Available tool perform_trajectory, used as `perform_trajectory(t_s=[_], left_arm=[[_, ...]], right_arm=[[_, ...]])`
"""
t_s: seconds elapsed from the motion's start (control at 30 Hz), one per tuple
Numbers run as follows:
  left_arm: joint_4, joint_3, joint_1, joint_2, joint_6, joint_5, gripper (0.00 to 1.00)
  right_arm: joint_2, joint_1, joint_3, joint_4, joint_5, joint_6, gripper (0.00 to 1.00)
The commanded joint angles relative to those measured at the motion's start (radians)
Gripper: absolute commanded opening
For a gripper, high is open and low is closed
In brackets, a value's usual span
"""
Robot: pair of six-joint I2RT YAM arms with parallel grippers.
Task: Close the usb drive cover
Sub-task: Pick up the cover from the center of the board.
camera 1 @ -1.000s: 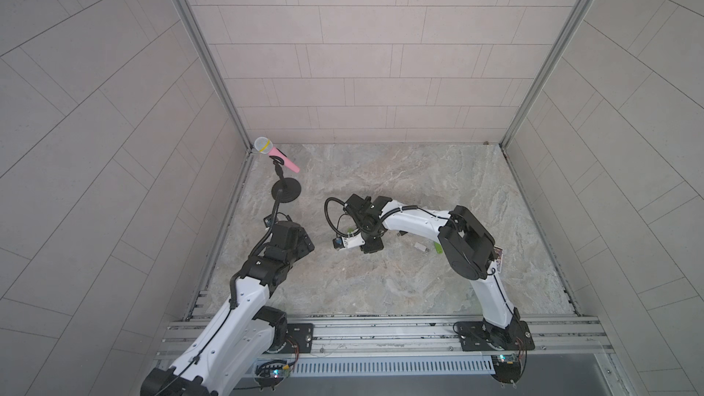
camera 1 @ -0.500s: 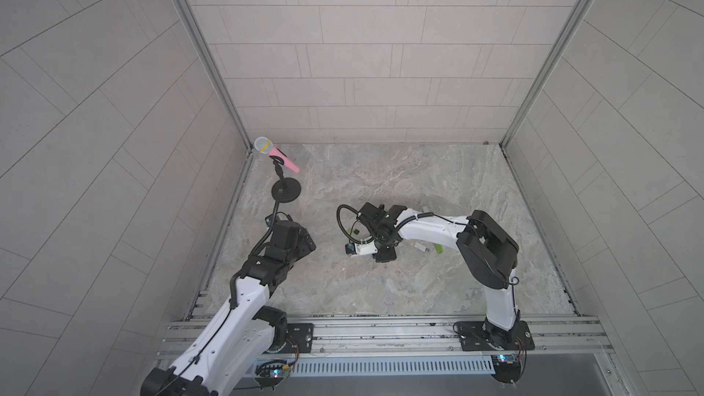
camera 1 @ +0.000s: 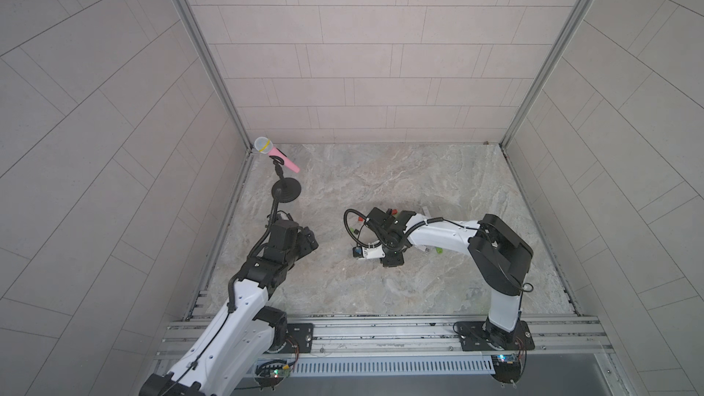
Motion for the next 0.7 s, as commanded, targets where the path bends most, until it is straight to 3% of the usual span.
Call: perform_trajectory(t_s=[0.0, 0.43, 0.67], left_arm=[[0.011, -0.001, 0.004, -0.012, 0.004, 0.006, 0.87], [0.045, -0.008, 0.004, -0.01, 0.004, 0.059, 0.86], [0.155, -0.026, 0.004, 0.011, 0.039, 0.216, 0.84]], right_arm=[[0.011, -0.003, -0.053, -0.016, 0.032, 0.02, 0.27], [-0.001, -0.007, -0.066, 0.009, -0.006, 0.042, 0.2], [-0.108, -0.018, -0.095, 0.1, -0.026, 0.089, 0.19]])
